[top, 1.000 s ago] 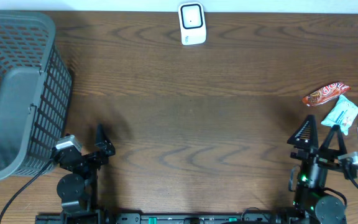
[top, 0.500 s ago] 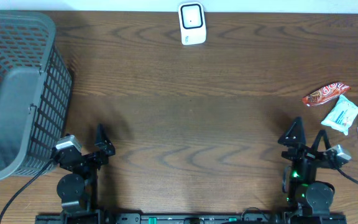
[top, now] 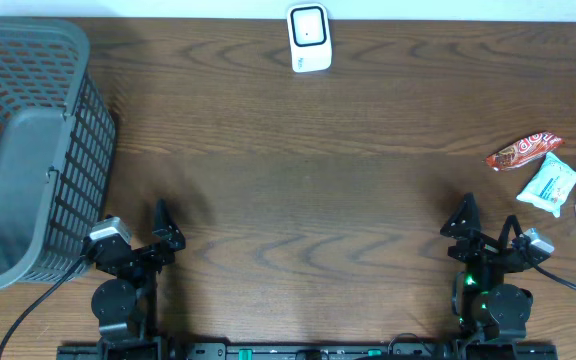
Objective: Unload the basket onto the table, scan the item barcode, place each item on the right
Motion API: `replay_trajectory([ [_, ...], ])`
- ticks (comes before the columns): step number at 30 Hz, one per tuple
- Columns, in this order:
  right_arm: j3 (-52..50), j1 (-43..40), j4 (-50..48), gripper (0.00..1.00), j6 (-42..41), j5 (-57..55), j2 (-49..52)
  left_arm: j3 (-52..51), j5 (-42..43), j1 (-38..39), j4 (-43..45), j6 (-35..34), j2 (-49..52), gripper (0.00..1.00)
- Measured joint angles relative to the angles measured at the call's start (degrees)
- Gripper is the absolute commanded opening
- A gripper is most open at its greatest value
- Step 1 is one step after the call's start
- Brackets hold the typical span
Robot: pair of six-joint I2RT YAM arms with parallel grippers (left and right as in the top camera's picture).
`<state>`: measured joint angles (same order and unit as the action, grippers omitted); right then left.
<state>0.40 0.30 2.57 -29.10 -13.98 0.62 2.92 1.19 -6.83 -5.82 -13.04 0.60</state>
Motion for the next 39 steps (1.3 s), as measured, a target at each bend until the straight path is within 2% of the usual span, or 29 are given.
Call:
replay_trajectory([
  [12,0.00,0.00,0.00,0.99,2.56,0.00,0.00,0.00,-0.02,0.00,0.00,0.00,0.00,0.98],
  [39,0.00,0.00,0.00,0.99,2.62,0.00,0.00,0.00,-0.02,0.00,0.00,0.00,0.00,0.98],
])
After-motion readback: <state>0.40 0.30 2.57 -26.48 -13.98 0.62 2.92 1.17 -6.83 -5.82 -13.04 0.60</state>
